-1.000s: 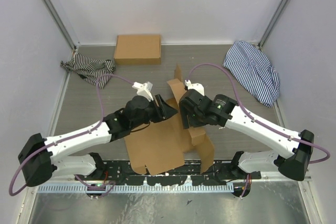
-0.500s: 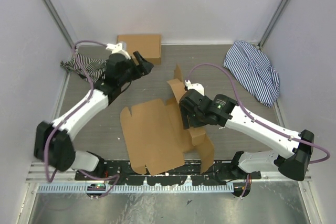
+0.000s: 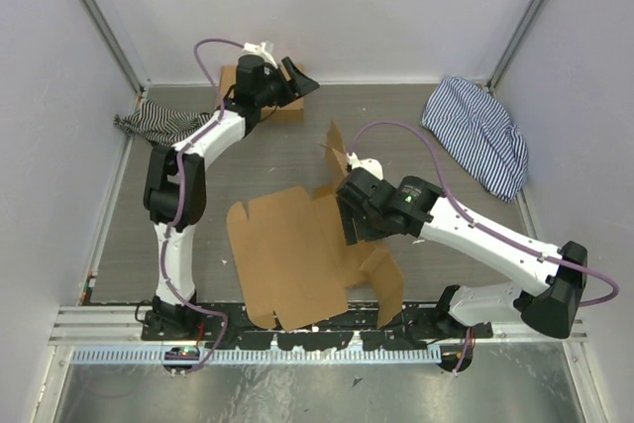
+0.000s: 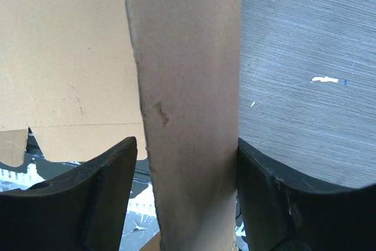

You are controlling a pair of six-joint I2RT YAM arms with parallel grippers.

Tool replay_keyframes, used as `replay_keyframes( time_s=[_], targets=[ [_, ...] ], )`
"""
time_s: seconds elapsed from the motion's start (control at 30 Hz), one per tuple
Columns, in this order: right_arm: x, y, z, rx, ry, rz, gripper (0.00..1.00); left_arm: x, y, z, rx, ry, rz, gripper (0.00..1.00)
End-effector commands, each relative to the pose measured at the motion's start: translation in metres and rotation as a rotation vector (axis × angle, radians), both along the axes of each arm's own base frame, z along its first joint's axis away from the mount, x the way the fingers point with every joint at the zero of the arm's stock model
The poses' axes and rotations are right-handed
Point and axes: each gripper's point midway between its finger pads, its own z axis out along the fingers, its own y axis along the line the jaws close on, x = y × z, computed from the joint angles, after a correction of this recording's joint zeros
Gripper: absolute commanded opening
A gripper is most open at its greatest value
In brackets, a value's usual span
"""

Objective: Fold the paper box

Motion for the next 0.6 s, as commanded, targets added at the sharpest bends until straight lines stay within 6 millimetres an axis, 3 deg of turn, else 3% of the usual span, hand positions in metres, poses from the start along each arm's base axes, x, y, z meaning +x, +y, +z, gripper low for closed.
replay_keyframes(
  time_s=[0.0,0.17,0.37,0.57],
  targets=[
    [0.001,0.004,0.007,0.023,-0.009,0.004,0.7,0.019,-0.021,0.031,-0.067,-0.086,-0.091,0.69],
    [0.0,0.003,0.002,0.013,0.001,-0.002,0.7,0.029,-0.033,0.03,-0.101,-0.106,-0.134,0.69],
    [0.002,0.005,0.012,0.014,-0.014,-0.011,0.69,0.037,-0.038,0.007,-0.126,-0.063,-0.139,0.67],
    [0.002,0.006,0.012,0.004,-0.003,-0.007,0.69,0.037,-0.057,0.001,-0.168,-0.05,-0.214,0.64]
  ],
)
